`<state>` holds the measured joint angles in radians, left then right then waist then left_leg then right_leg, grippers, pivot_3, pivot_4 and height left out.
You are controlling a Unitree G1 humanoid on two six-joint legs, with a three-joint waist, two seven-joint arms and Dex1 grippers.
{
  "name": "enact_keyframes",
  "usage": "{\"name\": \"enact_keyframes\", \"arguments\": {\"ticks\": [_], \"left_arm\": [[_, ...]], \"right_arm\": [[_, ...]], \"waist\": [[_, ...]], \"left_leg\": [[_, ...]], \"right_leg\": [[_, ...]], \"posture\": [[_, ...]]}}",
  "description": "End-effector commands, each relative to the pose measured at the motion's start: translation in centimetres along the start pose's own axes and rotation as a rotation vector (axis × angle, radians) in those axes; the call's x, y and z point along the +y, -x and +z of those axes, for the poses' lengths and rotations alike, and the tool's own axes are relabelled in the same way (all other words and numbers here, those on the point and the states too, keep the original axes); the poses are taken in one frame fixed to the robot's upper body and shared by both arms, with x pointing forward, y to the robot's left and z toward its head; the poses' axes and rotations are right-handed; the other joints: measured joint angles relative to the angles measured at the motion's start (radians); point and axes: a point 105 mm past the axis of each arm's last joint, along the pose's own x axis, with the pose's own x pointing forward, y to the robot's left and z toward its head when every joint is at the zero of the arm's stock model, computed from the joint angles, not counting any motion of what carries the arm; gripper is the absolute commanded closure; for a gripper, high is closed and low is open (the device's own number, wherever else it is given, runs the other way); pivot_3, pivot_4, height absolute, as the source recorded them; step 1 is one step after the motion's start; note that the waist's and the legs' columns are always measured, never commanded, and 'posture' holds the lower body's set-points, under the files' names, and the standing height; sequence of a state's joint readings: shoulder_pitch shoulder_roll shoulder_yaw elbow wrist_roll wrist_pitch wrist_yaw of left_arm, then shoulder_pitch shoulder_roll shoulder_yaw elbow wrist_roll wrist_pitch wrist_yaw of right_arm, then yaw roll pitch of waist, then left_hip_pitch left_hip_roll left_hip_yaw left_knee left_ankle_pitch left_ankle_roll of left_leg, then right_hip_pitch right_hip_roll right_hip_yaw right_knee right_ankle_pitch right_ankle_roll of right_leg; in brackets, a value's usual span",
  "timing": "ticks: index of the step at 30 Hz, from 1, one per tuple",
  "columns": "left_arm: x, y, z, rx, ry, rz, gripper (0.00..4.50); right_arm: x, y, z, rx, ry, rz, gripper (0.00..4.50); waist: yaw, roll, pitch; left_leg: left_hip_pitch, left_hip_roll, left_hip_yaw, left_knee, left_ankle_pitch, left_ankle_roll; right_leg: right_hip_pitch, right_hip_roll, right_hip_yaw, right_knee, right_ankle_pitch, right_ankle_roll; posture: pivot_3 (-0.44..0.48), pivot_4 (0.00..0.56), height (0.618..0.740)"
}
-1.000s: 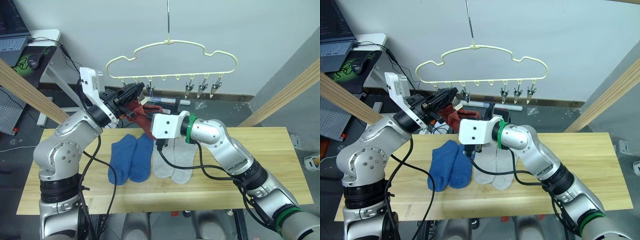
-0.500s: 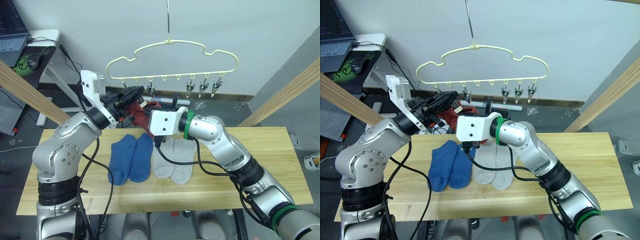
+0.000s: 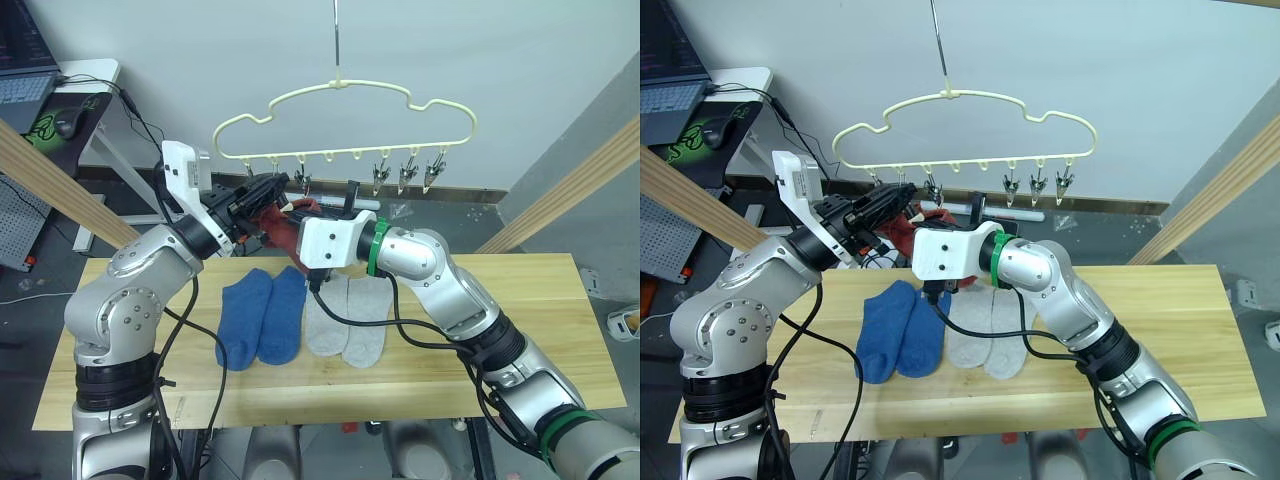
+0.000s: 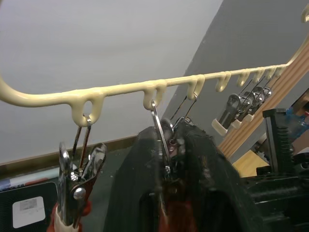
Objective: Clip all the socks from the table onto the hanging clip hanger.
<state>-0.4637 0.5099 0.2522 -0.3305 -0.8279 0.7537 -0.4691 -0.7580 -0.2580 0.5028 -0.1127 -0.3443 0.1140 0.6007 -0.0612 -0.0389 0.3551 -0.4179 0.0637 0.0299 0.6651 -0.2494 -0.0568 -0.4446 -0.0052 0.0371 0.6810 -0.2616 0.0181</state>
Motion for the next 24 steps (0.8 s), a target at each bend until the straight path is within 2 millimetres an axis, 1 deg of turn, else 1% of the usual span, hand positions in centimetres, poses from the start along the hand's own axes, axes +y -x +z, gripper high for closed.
{"name": "enact_keyframes", "arguments": {"ticks": [1, 3, 8, 11, 14, 16, 18, 20, 24], "left_arm": [[-0.9, 0.6, 1.1, -0.033, -0.046, -0.034, 2.42], [-1.0, 0.7, 1.1, -0.03, -0.048, -0.036, 1.89], [-1.2, 1.2, 1.0, -0.021, -0.06, -0.043, 0.52], [-1.1, 1.7, 0.9, -0.009, -0.073, -0.036, 0.49], [-1.0, 2.0, 0.8, 0.001, -0.086, -0.028, 0.49], [-1.1, 2.3, 0.6, 0.011, -0.099, -0.031, 0.49], [-1.2, 2.7, 0.5, 0.017, -0.095, -0.033, 0.49], [-1.3, 3.1, 0.4, 0.034, -0.108, -0.043, 0.49], [-1.4, 5.0, -0.8, 0.134, -0.199, -0.064, 0.49]], "right_arm": [[-0.8, 0.0, 1.0, -0.038, 0.032, -0.036, 4.5], [-0.7, -0.2, 0.9, -0.035, 0.031, -0.032, 4.5], [-0.1, -0.4, 0.4, -0.021, -0.022, 0.005, 4.5], [0.3, -0.3, 0.2, -0.016, -0.076, 0.027, 3.94], [0.2, 0.1, 0.2, -0.01, -0.099, 0.034, 2.95], [0.2, 0.7, 0.3, -0.006, -0.13, 0.046, 2.19], [0.5, 1.6, 0.4, 0.0, -0.159, 0.076, 1.58], [0.7, 2.4, 0.3, 0.008, -0.191, 0.096, 1.58], [1.7, 5.5, 0.0, 0.047, -0.307, 0.162, 1.58]], "waist": [[0.0, 0.0, 0.0], [0.0, 0.0, 0.0], [0.001, -0.001, -0.001], [0.001, -0.001, -0.001], [0.001, -0.001, -0.001], [0.001, -0.001, -0.001], [0.002, -0.001, -0.001], [0.002, -0.001, -0.001], [0.002, -0.001, -0.001]], "left_leg": [[0.0, 0.0, 0.0, 0.0, 0.0, 0.0], [0.0, 0.0, 0.0, 0.0, 0.0, 0.0], [0.0, 0.0, 0.0, 0.0, 0.0, 0.0], [0.0, 0.0, 0.0, 0.0, 0.0, 0.0], [0.0, 0.0, 0.0, 0.0, 0.0, 0.0], [0.0, 0.0, 0.0, 0.0, 0.0, 0.0], [0.0, 0.0, 0.0, 0.0, 0.0, 0.001], [0.0, 0.0, 0.0, 0.0, -0.001, 0.001], [0.0, 0.0, -0.001, 0.0, -0.001, 0.001]], "right_leg": [[0.0, 0.0, 0.0, 0.0, 0.0, 0.0], [0.0, -0.003, 0.0, 0.0, 0.0, 0.0], [0.0, -0.003, 0.0, 0.0, 0.0, 0.0], [0.0, -0.003, 0.0, 0.0, 0.0, 0.0], [0.0, -0.003, -0.001, 0.0, 0.0, 0.0], [0.0, -0.004, 0.0, 0.0, 0.0, 0.0], [0.0, -0.004, 0.0, 0.0, 0.0, 0.0], [0.0, -0.004, 0.0, 0.0, 0.0, 0.0], [0.0, -0.004, -0.001, 0.0, 0.0, 0.0]], "posture": [[-0.131, 0.329, 0.735], [-0.127, 0.326, 0.735], [-0.118, 0.321, 0.735], [-0.118, 0.321, 0.735], [-0.117, 0.322, 0.735], [-0.117, 0.322, 0.735], [-0.121, 0.321, 0.735], [-0.121, 0.32, 0.735], [-0.12, 0.318, 0.735]]}}
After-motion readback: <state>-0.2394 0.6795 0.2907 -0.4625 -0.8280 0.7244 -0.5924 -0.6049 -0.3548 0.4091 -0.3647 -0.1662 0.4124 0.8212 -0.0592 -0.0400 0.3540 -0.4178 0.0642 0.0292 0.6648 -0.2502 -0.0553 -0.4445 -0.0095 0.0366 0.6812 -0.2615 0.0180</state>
